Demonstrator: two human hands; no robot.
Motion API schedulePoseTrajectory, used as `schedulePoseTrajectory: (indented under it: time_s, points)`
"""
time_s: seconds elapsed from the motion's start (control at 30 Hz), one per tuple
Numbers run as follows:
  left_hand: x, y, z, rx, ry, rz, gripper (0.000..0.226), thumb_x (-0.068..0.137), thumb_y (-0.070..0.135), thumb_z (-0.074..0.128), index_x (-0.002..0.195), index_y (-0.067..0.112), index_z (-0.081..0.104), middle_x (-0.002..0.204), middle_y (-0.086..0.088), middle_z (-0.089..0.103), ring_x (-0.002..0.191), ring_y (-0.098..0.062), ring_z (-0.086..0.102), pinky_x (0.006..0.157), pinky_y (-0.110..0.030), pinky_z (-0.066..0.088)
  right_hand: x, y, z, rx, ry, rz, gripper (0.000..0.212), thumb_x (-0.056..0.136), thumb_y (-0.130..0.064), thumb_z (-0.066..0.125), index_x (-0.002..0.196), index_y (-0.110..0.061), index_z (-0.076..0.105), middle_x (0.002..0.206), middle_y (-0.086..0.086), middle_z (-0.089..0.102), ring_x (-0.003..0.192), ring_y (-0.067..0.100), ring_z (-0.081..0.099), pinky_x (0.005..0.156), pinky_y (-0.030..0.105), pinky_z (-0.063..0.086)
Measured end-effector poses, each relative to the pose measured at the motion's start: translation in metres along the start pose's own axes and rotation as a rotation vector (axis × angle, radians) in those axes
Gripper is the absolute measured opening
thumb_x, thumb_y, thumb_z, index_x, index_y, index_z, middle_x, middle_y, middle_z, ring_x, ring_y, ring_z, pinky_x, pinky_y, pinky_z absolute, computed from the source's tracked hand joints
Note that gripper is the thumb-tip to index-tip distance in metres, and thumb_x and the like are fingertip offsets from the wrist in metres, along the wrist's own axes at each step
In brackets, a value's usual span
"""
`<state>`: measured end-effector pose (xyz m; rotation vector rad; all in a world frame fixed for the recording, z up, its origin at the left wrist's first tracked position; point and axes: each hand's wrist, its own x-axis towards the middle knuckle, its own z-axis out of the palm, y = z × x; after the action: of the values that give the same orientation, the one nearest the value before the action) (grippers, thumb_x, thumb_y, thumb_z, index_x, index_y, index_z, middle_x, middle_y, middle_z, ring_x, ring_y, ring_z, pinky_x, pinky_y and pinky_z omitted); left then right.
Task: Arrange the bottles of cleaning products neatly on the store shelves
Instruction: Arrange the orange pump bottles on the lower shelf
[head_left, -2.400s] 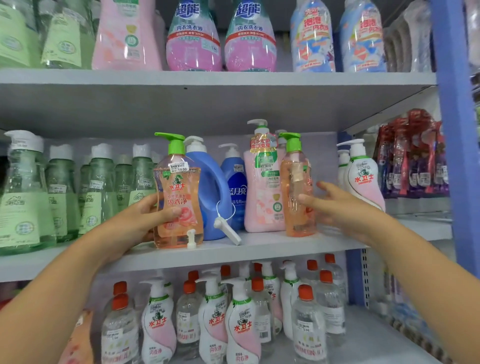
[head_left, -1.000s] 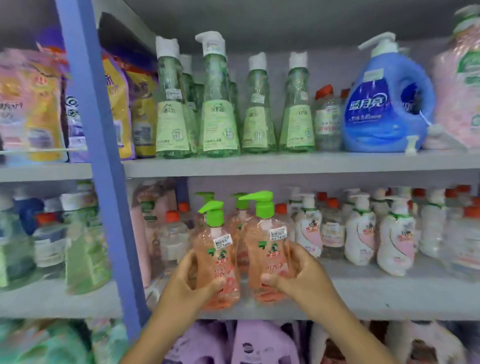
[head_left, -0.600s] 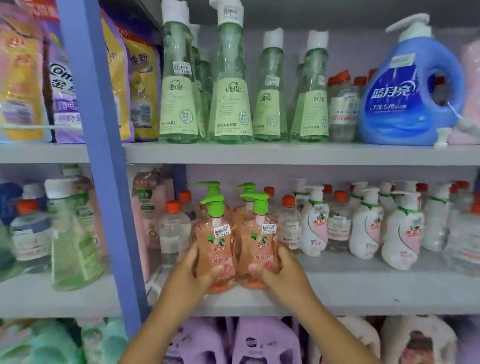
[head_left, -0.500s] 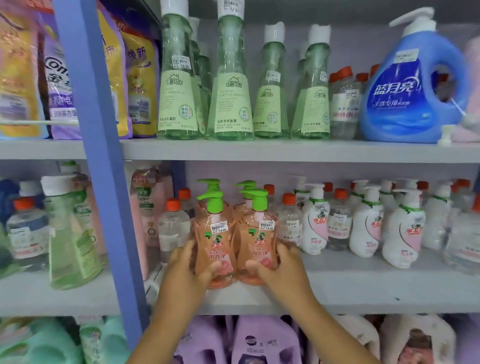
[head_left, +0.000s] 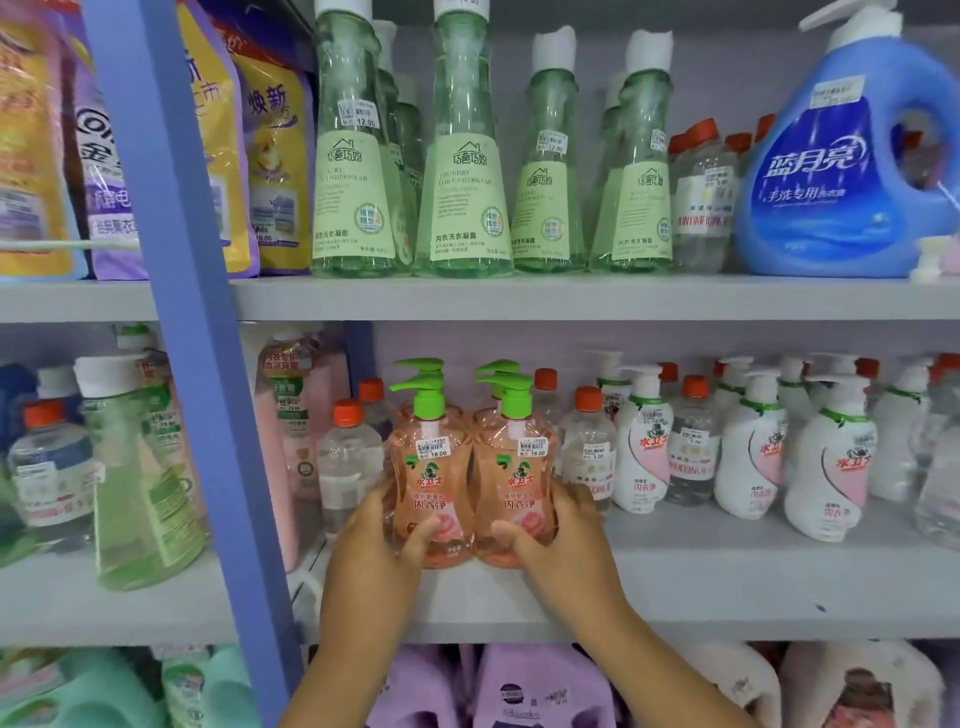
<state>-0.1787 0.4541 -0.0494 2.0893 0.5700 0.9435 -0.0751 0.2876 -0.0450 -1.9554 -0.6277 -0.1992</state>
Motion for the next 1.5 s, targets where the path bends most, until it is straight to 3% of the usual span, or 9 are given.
schedulePoseTrajectory:
  time_s: [0.23,0.37,0.47,0.6,0.77,0.87,0.97,1.37,1.5]
  points:
    - [0.029,0.08,-0.046,-0.342,0.158,0.089,0.041,0.092,0.038,0.068,0.128,0.023,0.055,0.117,0.013,0.063,0.11,-0.007,0.062,0.095,-0.025,0.048,0.038,-0.06,-0.061,0.206,0.135,-0.094,0.038,0.096,-0.044,0.062,0.133,-0.033,0.056,0.121,-0.02,0.061,0.107,-0.002,0.058,0.092,0.02,0.048]
    - [0.087,0.108,-0.054,-0.502,0.038,-0.176,0.026,0.1,0.041,0.057,0.123,0.031,0.063,0.099,0.017,0.071,0.094,-0.015,0.067,0.09,-0.036,0.053,0.097,-0.095,-0.081,0.252,-0.059,-0.019,0.018,0.1,-0.02,0.06,0.111,-0.031,0.069,0.119,-0.01,0.071,0.084,0.01,0.063,0.081,0.024,0.05]
    - [0.123,0.11,-0.049,-0.499,-0.085,-0.271,0.022,0.096,0.037,0.063,0.115,0.026,0.069,0.115,0.0,0.073,0.09,-0.018,0.071,0.089,-0.046,0.057,0.127,-0.091,-0.075,0.083,-0.252,-0.062,0.027,0.099,-0.024,0.064,0.125,-0.023,0.069,0.123,-0.009,0.069,0.106,0.009,0.066,0.091,0.02,0.049]
    - [0.144,0.118,-0.044,-0.475,-0.317,-0.34,0.008,0.092,0.024,0.067,0.096,0.018,0.065,0.094,-0.006,0.064,0.066,-0.013,0.062,0.055,-0.024,0.049,0.148,-0.082,-0.068,0.277,-0.451,0.039,0.02,0.096,-0.019,0.068,0.115,-0.022,0.072,0.118,0.0,0.075,0.108,0.013,0.071,0.09,0.023,0.056]
    - [0.157,0.123,-0.046,-0.203,-0.428,-0.296,0.013,0.102,0.015,0.057,0.09,0.016,0.064,0.088,-0.003,0.063,0.075,-0.017,0.057,0.064,-0.028,0.047,0.157,-0.079,-0.063,0.153,-0.361,0.008,0.013,0.092,-0.014,0.073,0.102,-0.023,0.075,0.103,-0.004,0.077,0.102,0.014,0.072,0.089,0.023,0.055]
    - [0.16,0.121,-0.047,-0.045,-0.404,-0.238,0.022,0.095,0.025,0.07,0.113,0.012,0.072,0.112,-0.008,0.072,0.103,-0.026,0.067,0.088,-0.037,0.056,0.154,-0.084,-0.063,0.102,-0.272,-0.009,0.015,0.089,-0.014,0.076,0.104,-0.012,0.076,0.092,-0.004,0.075,0.087,0.011,0.07,0.069,0.01,0.052]
    - [0.16,0.121,-0.047,-0.011,-0.398,-0.194,0.023,0.093,0.024,0.073,0.113,0.012,0.073,0.114,-0.003,0.07,0.102,-0.022,0.063,0.084,-0.03,0.05,0.154,-0.084,-0.065,0.1,-0.245,0.009,0.016,0.09,-0.011,0.075,0.105,-0.008,0.075,0.088,-0.003,0.073,0.075,0.004,0.066,0.054,0.006,0.047]
    - [0.154,0.117,-0.042,-0.29,-0.26,-0.199,0.022,0.094,0.022,0.071,0.114,0.012,0.072,0.098,0.0,0.073,0.078,-0.007,0.063,0.065,-0.023,0.052,0.142,-0.083,-0.07,0.131,-0.228,0.066,0.033,0.091,-0.031,0.074,0.12,-0.015,0.071,0.115,0.002,0.075,0.107,0.021,0.071,0.095,0.034,0.057]
    - [0.096,0.096,-0.05,-0.466,0.183,-0.137,0.011,0.099,0.03,0.062,0.108,0.024,0.065,0.089,0.016,0.067,0.073,0.004,0.062,0.059,-0.009,0.049,0.073,-0.073,-0.075,0.102,0.05,0.027,0.04,0.089,-0.044,0.073,0.124,-0.029,0.062,0.119,-0.012,0.068,0.109,0.011,0.065,0.091,0.027,0.05]
